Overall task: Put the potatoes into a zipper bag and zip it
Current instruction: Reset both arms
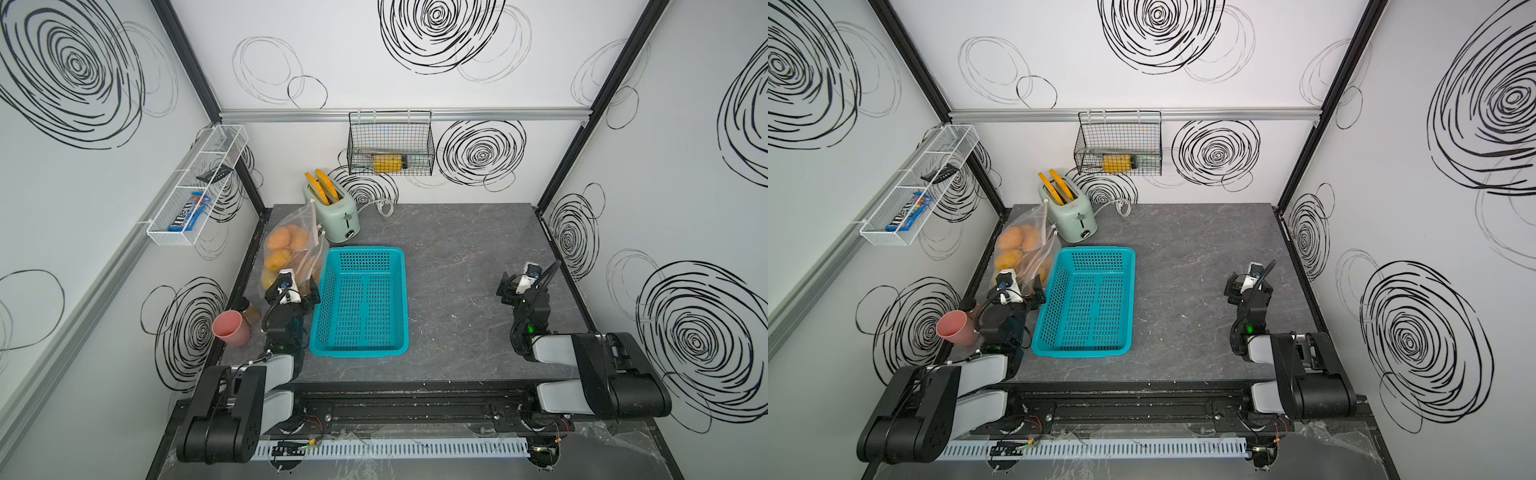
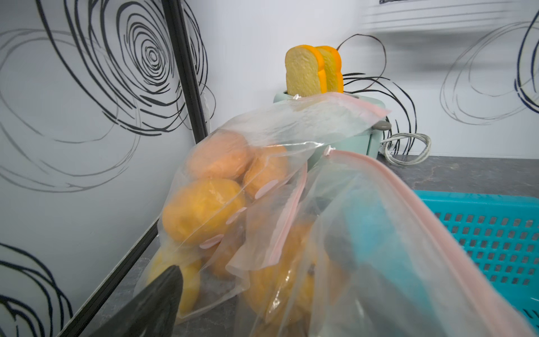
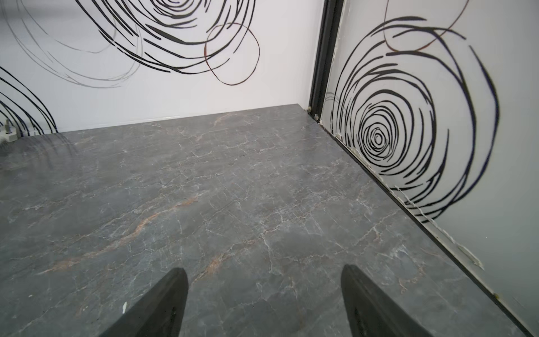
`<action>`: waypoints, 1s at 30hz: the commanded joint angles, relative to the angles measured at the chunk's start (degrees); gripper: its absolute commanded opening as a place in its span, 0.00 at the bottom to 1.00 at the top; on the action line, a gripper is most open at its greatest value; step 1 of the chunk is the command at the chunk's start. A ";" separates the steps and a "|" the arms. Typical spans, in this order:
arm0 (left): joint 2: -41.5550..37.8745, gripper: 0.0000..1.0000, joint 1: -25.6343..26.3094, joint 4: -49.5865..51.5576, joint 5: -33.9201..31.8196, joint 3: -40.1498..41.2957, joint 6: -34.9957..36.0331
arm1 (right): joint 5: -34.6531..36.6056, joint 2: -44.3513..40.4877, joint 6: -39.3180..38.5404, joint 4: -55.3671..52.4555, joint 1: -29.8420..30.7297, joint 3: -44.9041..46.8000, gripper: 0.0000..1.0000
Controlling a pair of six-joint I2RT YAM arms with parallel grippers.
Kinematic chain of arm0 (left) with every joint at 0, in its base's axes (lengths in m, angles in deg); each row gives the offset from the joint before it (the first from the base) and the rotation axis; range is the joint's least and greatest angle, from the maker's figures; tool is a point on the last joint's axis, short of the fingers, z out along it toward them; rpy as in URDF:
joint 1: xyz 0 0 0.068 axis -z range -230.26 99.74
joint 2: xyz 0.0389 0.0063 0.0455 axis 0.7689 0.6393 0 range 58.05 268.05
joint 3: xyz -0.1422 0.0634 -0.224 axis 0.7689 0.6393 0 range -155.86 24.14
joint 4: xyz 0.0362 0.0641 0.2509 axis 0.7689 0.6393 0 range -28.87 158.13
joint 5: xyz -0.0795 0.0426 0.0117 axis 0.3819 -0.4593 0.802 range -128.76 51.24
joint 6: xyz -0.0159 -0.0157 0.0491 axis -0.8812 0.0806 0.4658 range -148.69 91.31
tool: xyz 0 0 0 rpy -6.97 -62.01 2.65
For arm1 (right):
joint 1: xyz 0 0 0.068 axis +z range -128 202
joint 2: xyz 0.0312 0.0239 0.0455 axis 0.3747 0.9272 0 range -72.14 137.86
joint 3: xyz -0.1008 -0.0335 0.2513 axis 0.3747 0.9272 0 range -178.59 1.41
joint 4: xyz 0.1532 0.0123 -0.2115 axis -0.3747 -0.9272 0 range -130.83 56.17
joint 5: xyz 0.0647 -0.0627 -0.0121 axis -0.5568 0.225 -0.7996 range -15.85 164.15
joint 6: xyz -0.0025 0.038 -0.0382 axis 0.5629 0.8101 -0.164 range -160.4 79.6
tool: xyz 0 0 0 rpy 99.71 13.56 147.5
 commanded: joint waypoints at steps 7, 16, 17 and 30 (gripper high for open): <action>-0.88 0.96 1.88 -3.03 3.04 -0.18 2.42 | -3.41 1.50 -0.91 0.76 -0.22 -2.24 0.84; 1.82 0.96 1.90 -3.99 6.52 -1.78 -0.65 | -5.19 2.08 -1.22 0.84 -0.60 -2.49 0.87; 2.43 0.96 1.75 -6.60 7.51 -0.85 -1.34 | -6.13 2.27 -1.20 0.79 -0.99 -2.59 0.87; 15.01 0.96 2.42 -9.57 10.00 -5.88 -1.00 | -4.15 5.29 -0.48 3.43 -0.85 -2.36 0.95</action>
